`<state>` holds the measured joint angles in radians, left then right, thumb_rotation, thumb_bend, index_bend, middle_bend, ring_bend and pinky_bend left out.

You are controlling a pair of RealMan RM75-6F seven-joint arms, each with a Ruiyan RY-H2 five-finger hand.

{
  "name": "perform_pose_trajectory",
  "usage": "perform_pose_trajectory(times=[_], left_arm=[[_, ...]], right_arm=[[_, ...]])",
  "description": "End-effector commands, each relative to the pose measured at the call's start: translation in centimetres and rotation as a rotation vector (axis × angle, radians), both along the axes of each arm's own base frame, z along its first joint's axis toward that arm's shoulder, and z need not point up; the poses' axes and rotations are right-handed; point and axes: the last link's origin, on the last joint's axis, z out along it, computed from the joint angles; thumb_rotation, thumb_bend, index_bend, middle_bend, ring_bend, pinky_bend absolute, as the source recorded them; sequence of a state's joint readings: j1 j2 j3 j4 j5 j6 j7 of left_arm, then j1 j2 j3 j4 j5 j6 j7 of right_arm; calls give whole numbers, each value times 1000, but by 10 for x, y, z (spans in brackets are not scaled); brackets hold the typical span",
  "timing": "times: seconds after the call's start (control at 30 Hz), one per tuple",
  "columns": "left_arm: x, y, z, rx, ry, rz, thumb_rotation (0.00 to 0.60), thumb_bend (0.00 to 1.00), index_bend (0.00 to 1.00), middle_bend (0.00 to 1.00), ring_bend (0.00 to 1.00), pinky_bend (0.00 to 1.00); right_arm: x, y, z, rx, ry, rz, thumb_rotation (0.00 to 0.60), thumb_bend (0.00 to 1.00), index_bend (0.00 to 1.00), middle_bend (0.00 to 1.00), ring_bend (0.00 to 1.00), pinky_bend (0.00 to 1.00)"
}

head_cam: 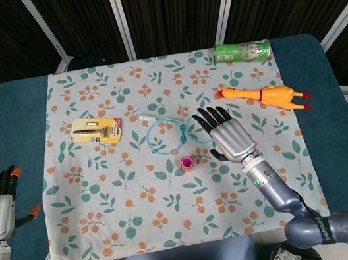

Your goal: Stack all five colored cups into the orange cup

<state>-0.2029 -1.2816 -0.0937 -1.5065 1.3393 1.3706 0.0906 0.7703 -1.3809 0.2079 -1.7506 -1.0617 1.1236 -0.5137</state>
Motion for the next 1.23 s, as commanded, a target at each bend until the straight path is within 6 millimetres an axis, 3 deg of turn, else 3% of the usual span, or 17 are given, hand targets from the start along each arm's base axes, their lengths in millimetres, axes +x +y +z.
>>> perform_pose_trajectory(times=[0.03,0.23,0.4,0.5,0.77,1.23], left_arm=[[0,-1,2,0,-7,17,600,164,65,0,0,0],[3,-5,8,28,-24,-2,600,164,65,0,0,0],[3,-9,14,37,-14,10,600,164,68,0,0,0],[3,-12,17,45,-12,10,600,164,73,0,0,0],[6,-22,21,49,-3,16,600,164,83,0,0,0],[15,-32,21,40,5,-4,600,164,83,0,0,0]], right_arm=[[-35,27,33,-66,19,11,600,369,17,0,0,87],[-104,89,63,-166,64,-51,600,369,17,0,0,87],[-145,128,68,-206,90,-117,600,369,17,0,0,87],[-159,141,69,-221,85,-153,600,369,17,0,0,80],[-185,154,68,-261,97,-184,600,369,17,0,0,68],[-197,147,67,-311,135,-234,600,369,0,0,0,67]])
